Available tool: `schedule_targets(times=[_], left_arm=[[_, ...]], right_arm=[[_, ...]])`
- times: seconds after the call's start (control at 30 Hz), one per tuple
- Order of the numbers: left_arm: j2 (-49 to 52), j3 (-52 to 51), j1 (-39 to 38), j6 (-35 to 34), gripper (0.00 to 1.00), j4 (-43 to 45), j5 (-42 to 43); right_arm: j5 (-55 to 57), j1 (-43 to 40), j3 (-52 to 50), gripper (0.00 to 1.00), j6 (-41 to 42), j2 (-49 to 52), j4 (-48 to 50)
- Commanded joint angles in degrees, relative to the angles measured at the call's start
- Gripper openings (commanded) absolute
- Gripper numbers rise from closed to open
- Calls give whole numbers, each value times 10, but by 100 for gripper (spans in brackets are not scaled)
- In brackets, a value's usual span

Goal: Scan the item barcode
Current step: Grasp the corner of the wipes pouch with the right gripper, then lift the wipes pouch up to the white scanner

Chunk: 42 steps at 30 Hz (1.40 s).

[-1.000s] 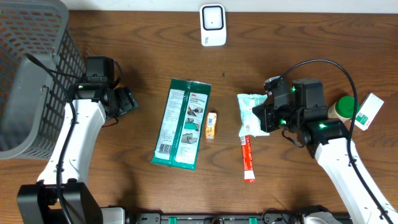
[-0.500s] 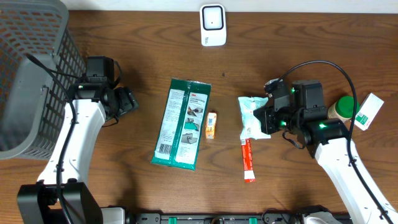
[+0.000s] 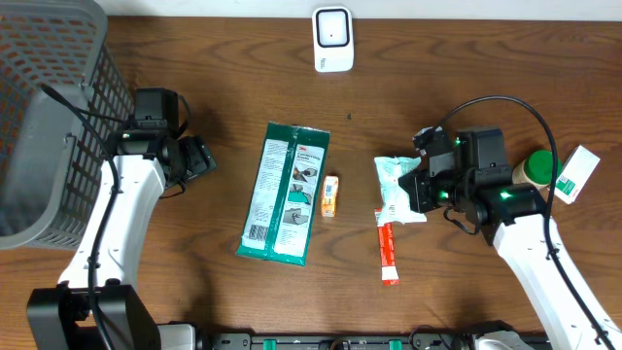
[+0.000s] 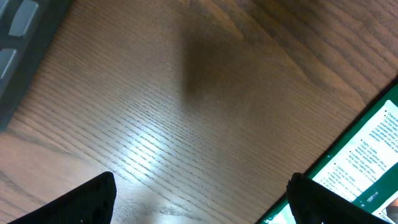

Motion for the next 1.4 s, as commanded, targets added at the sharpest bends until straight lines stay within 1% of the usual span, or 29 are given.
schedule_targets(times=[0.0,0.1,0.4,0.6,0.83,0.93,1.03,1.17,1.2,1.27,1.37], left_arm=[[-2,3,2,2,89,0,-9],[-2,3,2,2,89,0,-9],[-2,3,2,2,89,0,-9],[-2,3,2,2,89,0,-9],[-2,3,2,2,89,0,-9],[-2,3,2,2,89,0,-9],[-2,3,2,2,89,0,-9],[-2,3,2,2,89,0,-9],[-2,3,2,3,89,0,-9],[-2,3,2,3,89,0,-9],[-2,3,2,2,89,0,-9]], right_arm=[[-3,-3,40,1,-11,-7,-23],[-3,-3,71,1,-10,-7,-54],[-8,-3,205,1,15,-7,-177],[-7,-3,215,1,15,-5,-186],[-6,-3,219,1,5,7,-165],[14,-2,253,1,-5,33,-172],[34,-2,317,1,-5,69,-194],[97,7,483,1,-13,151,-315],[125,13,543,1,-15,180,-362],[174,24,625,1,-16,219,-422],[217,44,691,1,-30,252,-456]])
